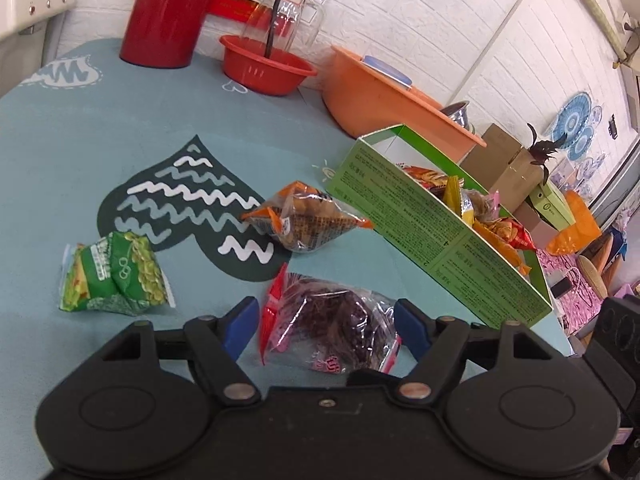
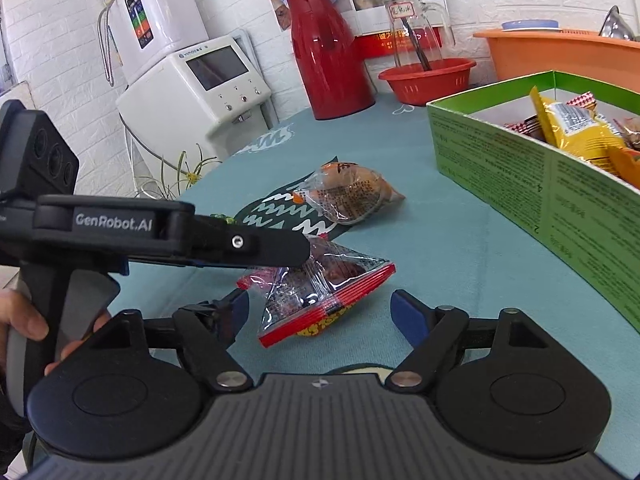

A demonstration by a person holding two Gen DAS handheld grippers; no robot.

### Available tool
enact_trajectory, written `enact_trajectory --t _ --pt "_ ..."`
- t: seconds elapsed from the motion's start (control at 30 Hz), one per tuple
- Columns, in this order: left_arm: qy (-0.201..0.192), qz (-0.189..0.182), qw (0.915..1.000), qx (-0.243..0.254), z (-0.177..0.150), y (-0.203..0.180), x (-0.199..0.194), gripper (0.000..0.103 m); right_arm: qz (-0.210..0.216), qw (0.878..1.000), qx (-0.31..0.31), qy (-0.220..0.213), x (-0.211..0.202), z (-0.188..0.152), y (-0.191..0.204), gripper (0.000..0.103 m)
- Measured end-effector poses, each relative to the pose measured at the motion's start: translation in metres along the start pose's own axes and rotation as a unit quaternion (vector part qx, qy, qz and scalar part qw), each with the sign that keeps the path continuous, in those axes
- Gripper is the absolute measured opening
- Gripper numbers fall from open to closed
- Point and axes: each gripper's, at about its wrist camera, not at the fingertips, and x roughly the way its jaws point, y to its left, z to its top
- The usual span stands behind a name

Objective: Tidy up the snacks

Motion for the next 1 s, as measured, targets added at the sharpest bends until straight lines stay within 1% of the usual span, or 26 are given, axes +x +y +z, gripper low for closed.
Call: enact_trajectory --t 0.07,0.1,0.13,0.17,0.2,0.23,0.3,0.33,0.37,0.5,0.67,0.83,1.0 --pt "0.01 -0.005 0.9999 -0.003 -0.002 0.002 0.005 0.103 -0.009 1.0 -0.009 -0.006 0.004 0.0 0.001 0.103" --pt "0.013 -0.012 0.9998 -0.006 -0.004 0.003 0.006 0.103 -0.019 1.0 -0.015 -0.005 0.004 0.0 0.002 0.082" --pt "0.011 -0.021 0.9997 -0.006 -0.005 0.003 0.006 0.09 -0.026 0.999 -0.021 -0.004 0.003 0.0 0.003 0.078" --pt "0.008 -0.022 0.9997 -0.003 -0.007 0.001 0.004 0.087 -0.025 0.999 -0.024 -0.004 0.001 -0.001 0.003 0.075" --pt "0.008 -0.019 0.9998 0.001 -0.008 -0.003 0.003 0.087 -0.025 0.999 -0.024 -0.002 -0.002 -0.001 0.002 0.067" --pt "0.009 -0.018 0.9998 0.006 -0.01 -0.006 0.003 0.086 -0.026 0.999 -0.024 -0.001 -0.004 -0.002 0.001 0.067" --pt "0.008 -0.022 0.9997 0.009 -0.012 -0.012 0.001 0.08 -0.032 0.999 -0.027 -0.005 -0.011 -0.004 0.001 0.065" --pt "0.007 -0.025 0.9996 0.012 -0.013 -0.016 0.0 0.075 -0.036 0.999 -0.029 -0.01 -0.015 -0.005 0.0 0.063" --pt "0.006 -0.027 0.9995 0.013 -0.013 -0.02 -0.001 0.074 -0.04 0.999 -0.03 -0.015 -0.02 -0.006 0.0 0.062" --pt "-0.006 -0.04 0.9988 0.028 -0.013 -0.044 -0.003 0.072 -0.059 0.997 -0.028 -0.041 -0.043 -0.005 -0.005 0.061" --pt "-0.027 -0.056 0.9961 0.063 -0.002 -0.082 -0.006 0.071 -0.078 0.993 -0.03 -0.086 -0.076 0.004 -0.014 0.06" --pt "-0.044 -0.078 0.9917 0.092 0.017 -0.115 -0.001 0.071 -0.095 0.987 -0.03 -0.128 -0.101 0.02 -0.029 0.06" --pt "-0.044 -0.097 0.9885 0.108 0.039 -0.141 0.015 0.071 -0.115 0.981 -0.024 -0.154 -0.116 0.035 -0.051 0.06"
